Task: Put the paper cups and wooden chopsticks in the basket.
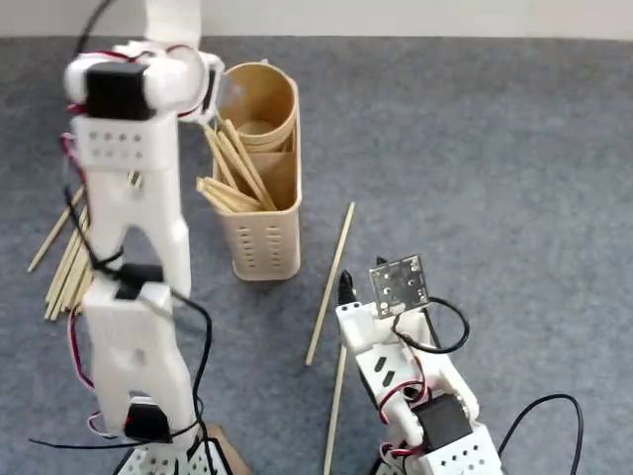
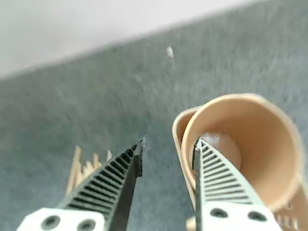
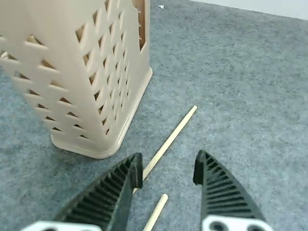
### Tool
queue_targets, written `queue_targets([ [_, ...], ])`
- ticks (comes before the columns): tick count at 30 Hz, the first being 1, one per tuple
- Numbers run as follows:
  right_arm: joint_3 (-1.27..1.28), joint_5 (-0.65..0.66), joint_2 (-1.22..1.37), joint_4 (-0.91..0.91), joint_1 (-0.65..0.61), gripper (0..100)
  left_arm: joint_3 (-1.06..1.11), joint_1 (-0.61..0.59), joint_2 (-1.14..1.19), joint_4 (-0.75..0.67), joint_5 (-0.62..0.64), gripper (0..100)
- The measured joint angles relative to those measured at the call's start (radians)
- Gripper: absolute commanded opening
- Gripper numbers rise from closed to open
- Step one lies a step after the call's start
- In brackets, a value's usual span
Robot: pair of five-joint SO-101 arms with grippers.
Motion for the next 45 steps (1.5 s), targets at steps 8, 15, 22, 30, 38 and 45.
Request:
queue_targets([
  [8,0.0,0.0,0.0,0.0,0.002,18.4,0.015,-0.002,-0.345,0.012,0.0,20],
  [15,0.0,0.0,0.0,0.0,0.064,18.4,0.506,-0.18,-0.74,0.015,0.057,20],
  [22,0.0,0.0,0.0,0.012,0.086,18.3,1.491,-0.184,-1.174,-0.199,-0.011,20],
  [30,0.0,0.002,0.0,0.212,-0.014,18.3,2.159,-0.184,-1.238,-0.606,0.057,20],
  [38,-0.014,0.002,0.048,0.276,-0.037,18.3,2.321,-0.232,-1.243,-0.783,0.058,20],
  [45,-0.058,0.002,0.476,0.201,-0.041,18.3,2.334,-0.232,-1.243,-0.802,0.058,20],
])
